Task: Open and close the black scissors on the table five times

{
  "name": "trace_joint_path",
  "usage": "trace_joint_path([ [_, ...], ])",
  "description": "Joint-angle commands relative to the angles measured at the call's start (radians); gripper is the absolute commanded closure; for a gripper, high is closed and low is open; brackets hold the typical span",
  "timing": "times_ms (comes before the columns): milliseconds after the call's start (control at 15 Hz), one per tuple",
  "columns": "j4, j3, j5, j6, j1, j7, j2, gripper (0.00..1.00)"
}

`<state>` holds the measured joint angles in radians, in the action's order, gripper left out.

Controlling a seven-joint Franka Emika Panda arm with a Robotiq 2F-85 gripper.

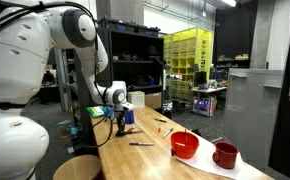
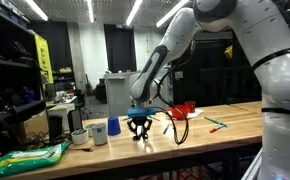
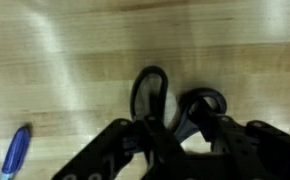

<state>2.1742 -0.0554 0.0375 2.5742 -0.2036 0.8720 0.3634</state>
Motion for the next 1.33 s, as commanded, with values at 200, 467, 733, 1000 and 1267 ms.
trace_joint_path([
  [200,0.007,0.007,-0.02,-0.016,-0.013,-0.018,-0.014,0.94],
  [467,0.008,0.007,-0.02,-0.016,-0.014,-0.017,-0.014,0.39],
  [733,0.008,0.006,-0.021,-0.017,-0.014,-0.018,-0.013,0.13],
  [1000,0.009,0.006,-0.022,-0.019,-0.014,-0.018,-0.013,0.0],
  [1267,0.008,0.005,-0.022,-0.023,-0.013,-0.022,-0.014,0.26],
])
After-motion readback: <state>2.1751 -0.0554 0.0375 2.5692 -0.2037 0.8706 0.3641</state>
